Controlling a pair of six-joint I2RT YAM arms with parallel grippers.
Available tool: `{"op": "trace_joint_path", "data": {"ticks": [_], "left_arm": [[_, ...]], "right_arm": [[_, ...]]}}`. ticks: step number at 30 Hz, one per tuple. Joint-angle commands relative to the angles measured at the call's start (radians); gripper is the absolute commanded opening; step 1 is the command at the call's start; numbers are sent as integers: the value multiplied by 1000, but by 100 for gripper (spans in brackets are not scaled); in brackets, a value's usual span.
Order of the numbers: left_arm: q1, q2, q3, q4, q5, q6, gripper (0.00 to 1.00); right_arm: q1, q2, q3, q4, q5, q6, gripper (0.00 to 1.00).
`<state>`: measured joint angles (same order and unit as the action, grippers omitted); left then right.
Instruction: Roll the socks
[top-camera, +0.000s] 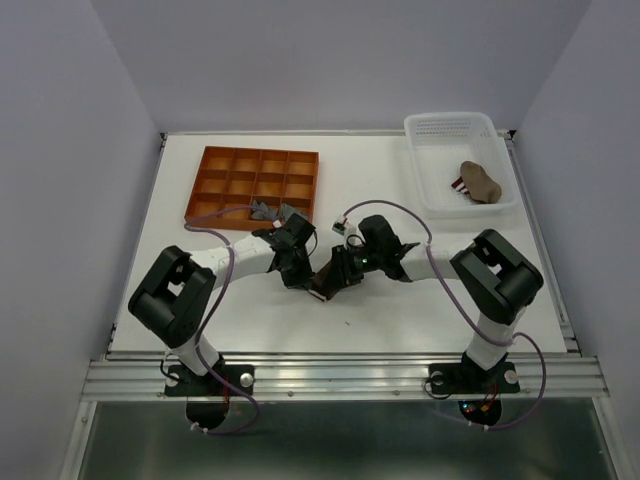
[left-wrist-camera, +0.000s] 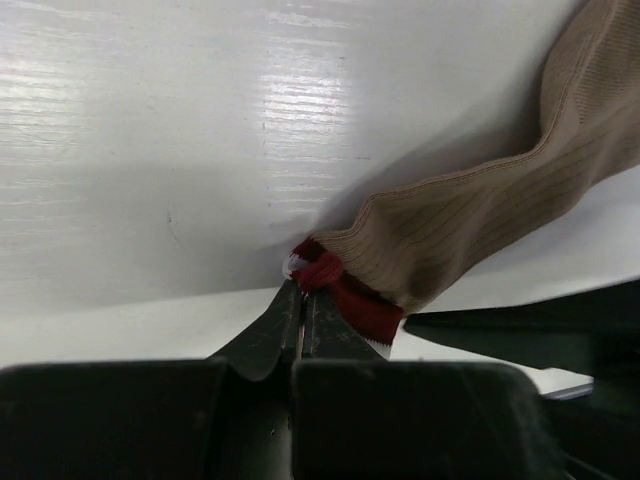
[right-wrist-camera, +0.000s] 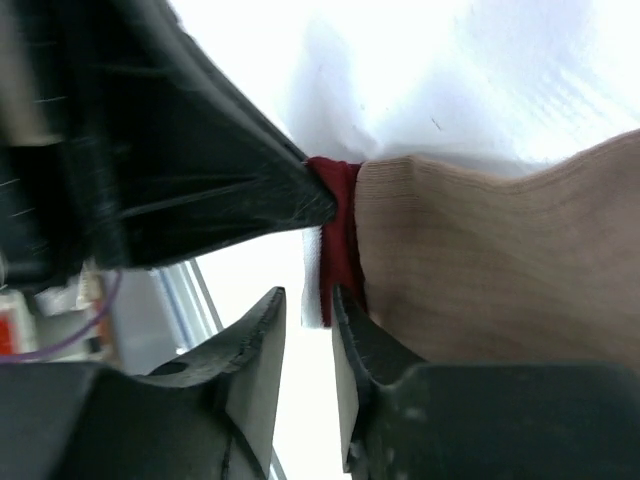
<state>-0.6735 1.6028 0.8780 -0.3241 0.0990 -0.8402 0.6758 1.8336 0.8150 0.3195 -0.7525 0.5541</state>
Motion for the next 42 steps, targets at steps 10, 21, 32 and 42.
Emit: {"op": "trace_joint_path", "data": {"ticks": [10,21,32,42], "left_arm": [[-8,100,167,-302,77,142,0],[-11,157,243,-440,97,196,0],[-14,163,269,-458,105,187,0],[-12,158,282,-471,91,184,0]], "right_arm": [[235,-267,-34,-126,460,-413,37],[406,-301,-50,-117,712,-542,36],[519,-217,18,-169,896,-637,36],[541,-155,55,-192,926,-637,25]]}}
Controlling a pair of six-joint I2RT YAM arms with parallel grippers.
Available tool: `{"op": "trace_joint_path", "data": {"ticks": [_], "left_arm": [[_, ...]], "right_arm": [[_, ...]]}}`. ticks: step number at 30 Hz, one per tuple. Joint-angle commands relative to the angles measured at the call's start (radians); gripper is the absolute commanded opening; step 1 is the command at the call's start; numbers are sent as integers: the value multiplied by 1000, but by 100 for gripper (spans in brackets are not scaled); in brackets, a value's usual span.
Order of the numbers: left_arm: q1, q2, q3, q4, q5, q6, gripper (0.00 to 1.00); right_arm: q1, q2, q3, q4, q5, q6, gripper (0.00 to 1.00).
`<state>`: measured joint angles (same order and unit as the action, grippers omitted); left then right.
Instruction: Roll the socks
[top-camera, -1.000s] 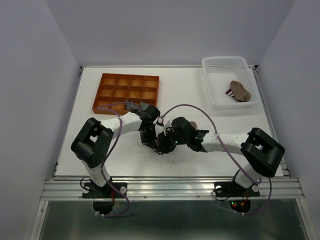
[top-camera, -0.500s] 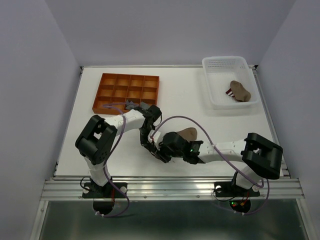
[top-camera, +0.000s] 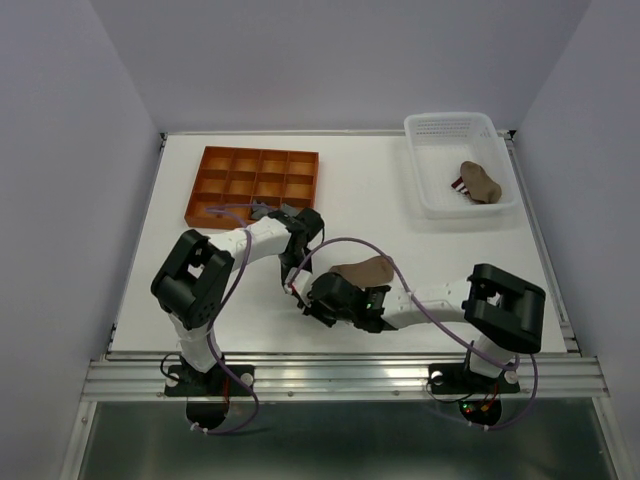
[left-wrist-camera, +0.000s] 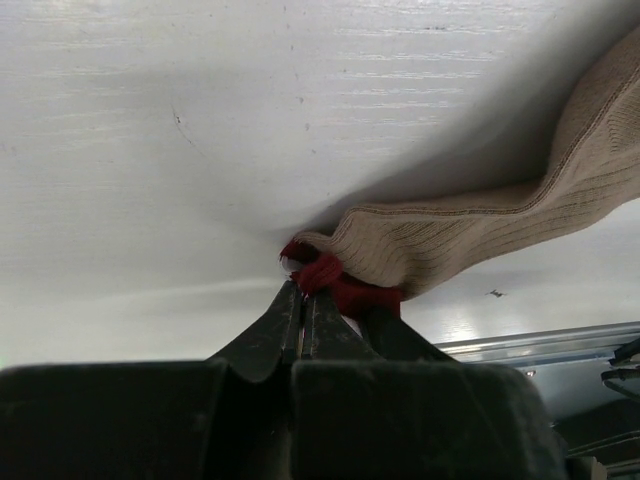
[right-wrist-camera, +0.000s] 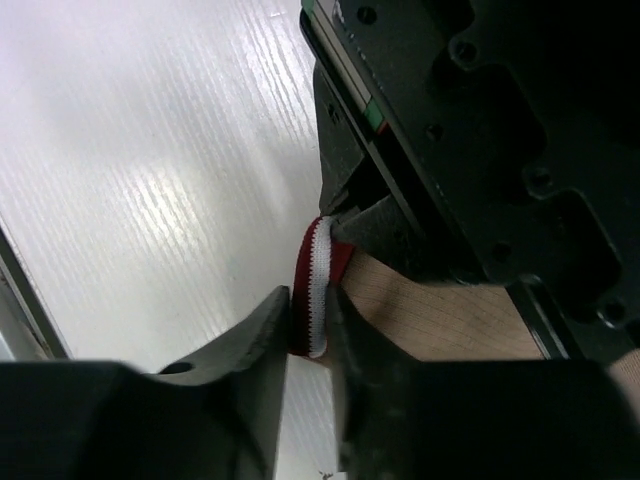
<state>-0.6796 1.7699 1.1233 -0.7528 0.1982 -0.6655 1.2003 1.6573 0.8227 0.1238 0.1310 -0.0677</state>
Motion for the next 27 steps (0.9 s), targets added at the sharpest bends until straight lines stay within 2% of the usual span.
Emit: {"op": "trace_joint_path", "data": {"ticks": [1,5,8,12,14,18,20,21,22,27], "left_arm": [[-8,-10,33,-42,-9,10,0],[-11,-6,29,-33,4,7,0],[-12,-12,33,-33,-29,-5,0],[-11,-52,27,-5,-59,-31,32],[-9,-73,12,23,-81,-54,36],[9,-142,-3,111,-149,-77,52],[21,-167,-2,141,-180,-97,54],[32,-190,1,161,-187,-104,58],[38,-204,3,170,-247,-114,58],[93,-285,-42,247,-287,-155,61]], "right_arm": [[16,21,49,4,54,-12,21],[16,32,56,0,67,29,1],[16,45,58,-10,50,103,1],[-1,42,41,-6,41,170,1],[-21,38,29,-1,33,199,1],[-125,21,-14,46,-83,272,1],[-174,16,-40,100,-166,299,1],[-198,18,-48,109,-248,321,1],[-234,18,-53,122,-275,331,1],[-294,18,-60,175,-419,368,1]]}}
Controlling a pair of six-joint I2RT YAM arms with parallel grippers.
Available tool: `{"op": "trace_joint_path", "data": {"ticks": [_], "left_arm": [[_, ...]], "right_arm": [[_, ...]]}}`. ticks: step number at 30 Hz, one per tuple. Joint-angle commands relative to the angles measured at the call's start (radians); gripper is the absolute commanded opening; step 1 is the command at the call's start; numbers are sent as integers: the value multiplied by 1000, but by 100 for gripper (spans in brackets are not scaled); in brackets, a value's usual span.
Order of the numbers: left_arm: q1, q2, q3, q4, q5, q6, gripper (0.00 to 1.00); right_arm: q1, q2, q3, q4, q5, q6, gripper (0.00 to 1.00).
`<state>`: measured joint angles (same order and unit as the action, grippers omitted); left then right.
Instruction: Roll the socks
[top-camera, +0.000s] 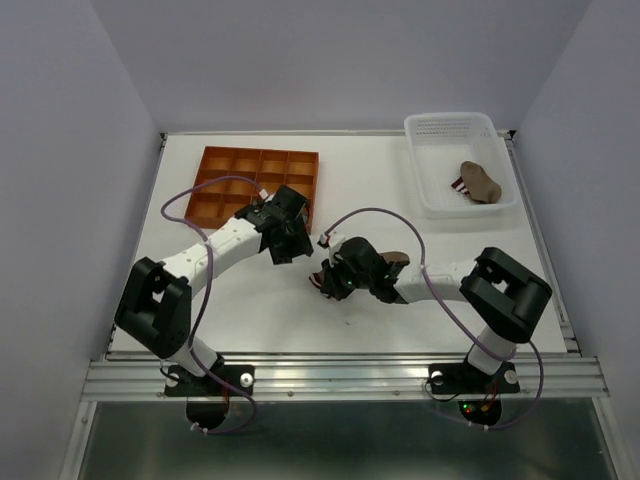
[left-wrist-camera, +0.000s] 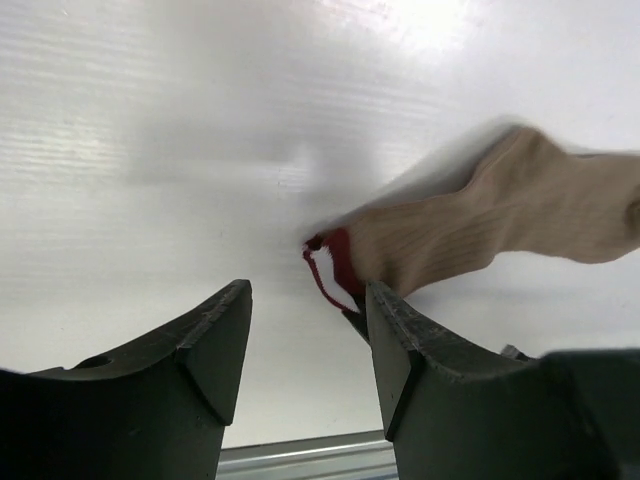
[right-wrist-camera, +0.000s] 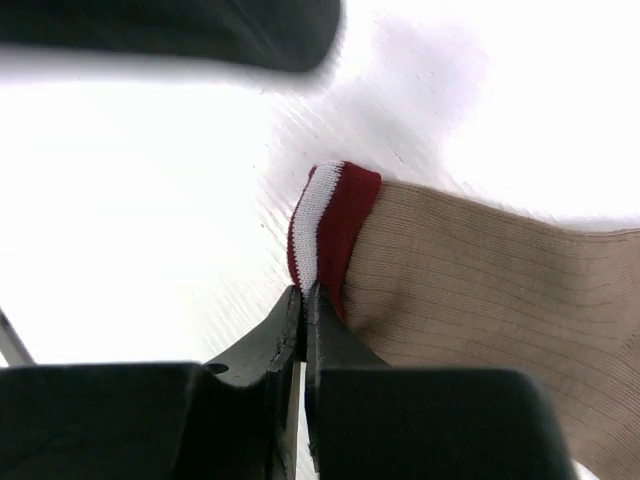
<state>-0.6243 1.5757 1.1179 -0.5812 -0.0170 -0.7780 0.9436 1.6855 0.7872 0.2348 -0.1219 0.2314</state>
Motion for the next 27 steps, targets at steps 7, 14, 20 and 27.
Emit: {"op": "trace_joint_path", "data": {"ticks": [7,14,20,27], "left_arm": [[109,-169,-148,168,-15,-55,61],[103,-172,-233,250,78,-41,63],[35,-131,-247,325,112,-23,63],[-6,-100,-257,392,137,-12,63]], "right_arm": [[-123,14,-55,161,-321,201,1],[-167,-15,-118,236,-292,295,1],[-222,-6,-174,307,-312,373,1],[-318,42,-261,471,-421,509,1]]}}
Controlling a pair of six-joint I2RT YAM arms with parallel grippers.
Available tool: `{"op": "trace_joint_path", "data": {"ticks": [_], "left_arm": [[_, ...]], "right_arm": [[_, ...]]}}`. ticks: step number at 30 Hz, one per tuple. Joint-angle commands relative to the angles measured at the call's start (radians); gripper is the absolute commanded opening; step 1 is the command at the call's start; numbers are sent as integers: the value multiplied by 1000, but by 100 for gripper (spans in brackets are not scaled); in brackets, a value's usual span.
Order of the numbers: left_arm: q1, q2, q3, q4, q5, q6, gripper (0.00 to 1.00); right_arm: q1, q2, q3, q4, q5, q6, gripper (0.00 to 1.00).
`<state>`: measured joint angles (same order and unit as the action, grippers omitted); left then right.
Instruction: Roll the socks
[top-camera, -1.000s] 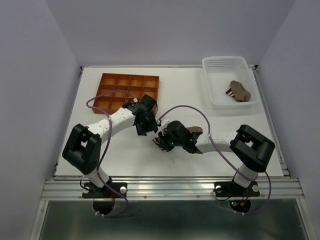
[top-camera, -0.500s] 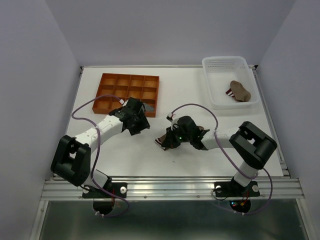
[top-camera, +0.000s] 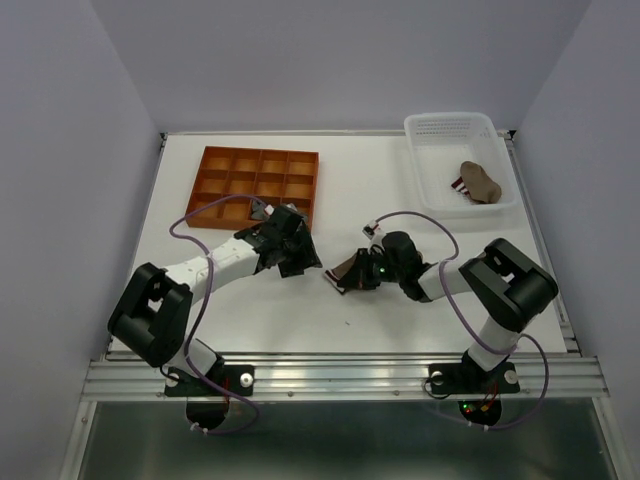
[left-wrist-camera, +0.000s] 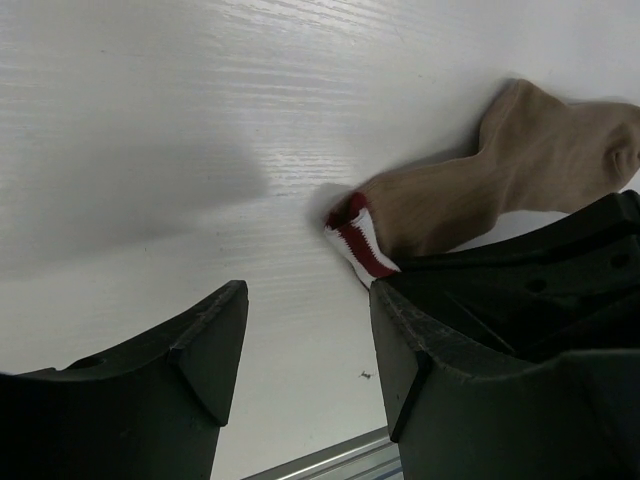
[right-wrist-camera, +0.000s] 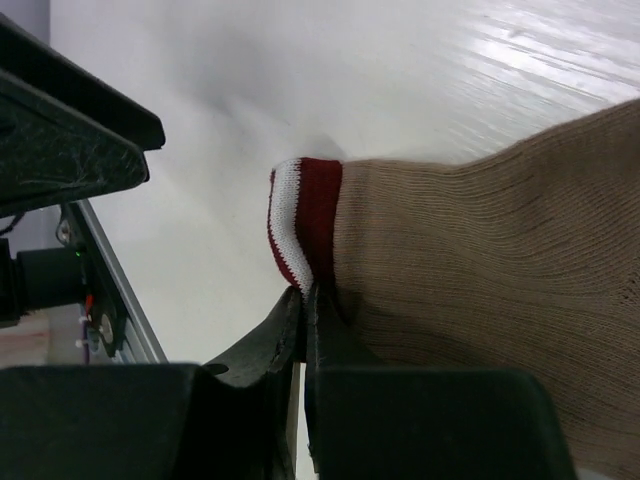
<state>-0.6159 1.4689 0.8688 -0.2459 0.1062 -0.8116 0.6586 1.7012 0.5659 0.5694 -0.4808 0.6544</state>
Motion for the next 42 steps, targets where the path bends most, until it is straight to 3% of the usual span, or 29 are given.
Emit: {"op": "trace_joint_path", "data": {"ticks": [1,8,15,37,42], "left_arm": [[-19,8,-8,63,13,22,63],[-50,86,7,114,38,38,62],[-71,159,41,128,58,42,51],[-107,268,94,194,76,57,50],[-117,312,117,194,63,61,34]], "right_arm": [[-45,34,-43,144,-68,96,1],[-74,61,-55,182,-85,134,1],[-105,90,-66,210,-99,174,1],[-132,123,-58,234,-137,185,1],[-132,124,-52,234,-151,172,1]]}}
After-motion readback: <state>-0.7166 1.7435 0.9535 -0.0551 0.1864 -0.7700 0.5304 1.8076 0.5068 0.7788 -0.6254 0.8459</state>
